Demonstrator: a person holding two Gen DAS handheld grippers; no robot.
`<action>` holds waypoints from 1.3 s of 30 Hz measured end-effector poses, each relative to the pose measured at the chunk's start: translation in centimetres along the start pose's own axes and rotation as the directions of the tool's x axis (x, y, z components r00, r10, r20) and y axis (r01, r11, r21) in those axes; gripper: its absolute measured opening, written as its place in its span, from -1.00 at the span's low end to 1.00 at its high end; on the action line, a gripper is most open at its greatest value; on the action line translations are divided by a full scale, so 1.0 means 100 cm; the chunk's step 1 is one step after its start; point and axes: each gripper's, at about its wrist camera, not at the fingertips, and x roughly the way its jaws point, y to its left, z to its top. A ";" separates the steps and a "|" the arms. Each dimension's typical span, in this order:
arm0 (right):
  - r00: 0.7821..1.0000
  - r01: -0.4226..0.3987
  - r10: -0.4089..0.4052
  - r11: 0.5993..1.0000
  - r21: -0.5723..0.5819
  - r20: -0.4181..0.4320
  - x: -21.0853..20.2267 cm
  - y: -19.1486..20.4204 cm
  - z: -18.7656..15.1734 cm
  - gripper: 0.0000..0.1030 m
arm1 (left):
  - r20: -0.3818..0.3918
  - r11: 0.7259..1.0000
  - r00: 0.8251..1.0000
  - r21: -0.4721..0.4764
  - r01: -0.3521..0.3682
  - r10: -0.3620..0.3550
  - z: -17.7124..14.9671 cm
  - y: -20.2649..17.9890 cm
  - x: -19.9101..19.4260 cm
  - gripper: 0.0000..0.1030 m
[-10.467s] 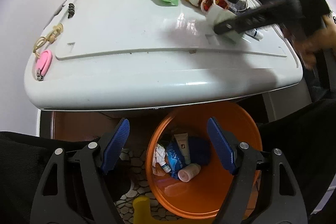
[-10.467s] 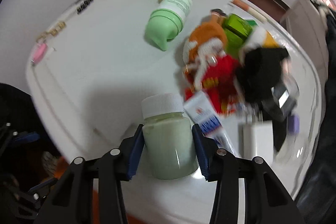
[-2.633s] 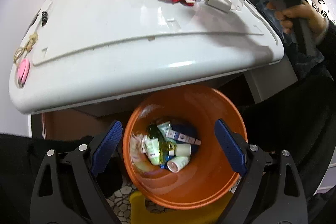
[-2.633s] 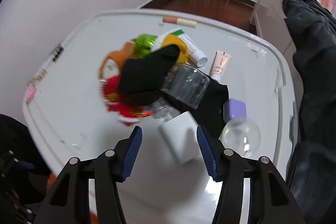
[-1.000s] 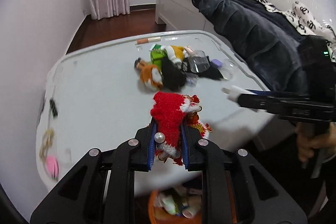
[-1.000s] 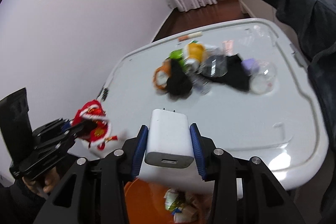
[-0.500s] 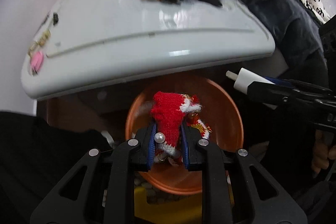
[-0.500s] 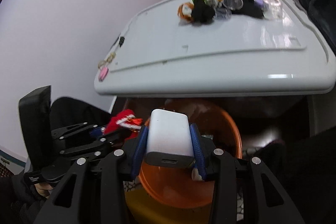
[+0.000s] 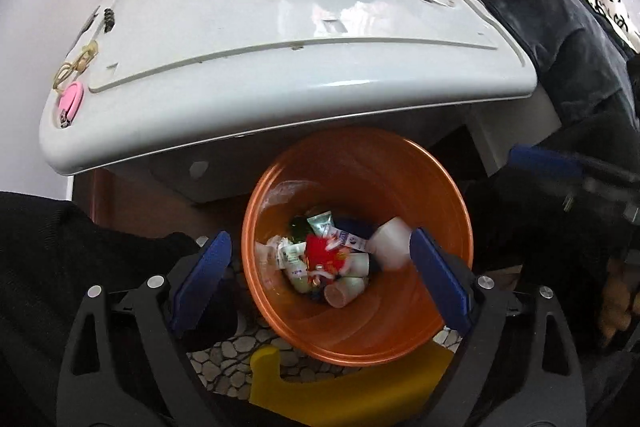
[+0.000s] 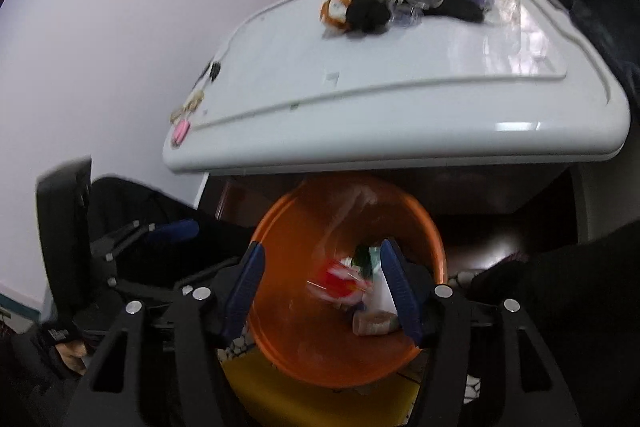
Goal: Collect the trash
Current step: 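Grasp the black sock with the right tool while the left tool grasps the orange plush toy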
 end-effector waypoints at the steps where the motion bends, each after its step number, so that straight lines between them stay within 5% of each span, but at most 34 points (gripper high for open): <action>1: 1.000 0.004 -0.004 1.000 -0.006 0.013 -0.003 -0.001 0.009 0.16 | -0.003 1.000 1.000 -0.008 0.010 -0.010 0.002 0.002 0.001 0.72; 8: 0.989 0.096 -0.083 0.990 -0.100 0.124 0.004 0.002 0.109 -0.07 | 0.048 0.996 0.999 -0.081 0.029 -0.026 0.027 0.018 0.000 0.72; 12: 0.977 0.179 -0.155 0.968 -0.175 0.146 0.046 0.005 0.179 -0.15 | 0.060 0.990 0.997 -0.135 0.047 -0.039 0.045 0.028 0.005 0.72; 18: 0.962 0.273 -0.258 0.923 -0.272 0.091 0.116 0.002 0.232 -0.06 | 0.049 0.986 0.998 -0.163 0.045 -0.037 0.055 0.038 0.014 0.72; 22: 0.963 0.267 -0.268 0.922 -0.280 0.033 0.148 -0.010 0.237 -0.20 | 0.031 0.983 0.999 -0.181 0.040 -0.035 0.058 0.045 0.020 0.72; 24: 0.969 0.245 -0.244 0.936 -0.252 0.038 0.140 -0.012 0.235 -0.44 | 0.026 0.980 0.999 -0.193 0.041 -0.036 0.061 0.048 0.020 0.72; 27: 0.982 0.182 -0.171 0.970 -0.164 0.080 0.099 -0.017 0.232 -0.46 | 0.045 0.980 0.999 -0.198 0.034 -0.026 0.075 0.052 0.014 0.72; 30: 0.979 0.128 -0.112 0.988 -0.085 0.172 0.047 -0.022 0.222 -0.45 | 0.089 0.979 0.996 -0.202 0.041 -0.023 0.106 0.052 0.012 0.72; 34: 0.946 0.133 -0.122 0.991 -0.018 0.300 -0.008 -0.039 0.194 -0.44 | 0.140 0.983 0.990 -0.174 0.054 -0.029 0.159 0.041 0.025 0.72; 39: 0.939 0.120 -0.123 0.992 0.029 0.320 -0.020 -0.063 0.182 -0.40 | 0.204 0.990 0.972 -0.104 -0.094 0.113 0.227 0.018 0.058 0.72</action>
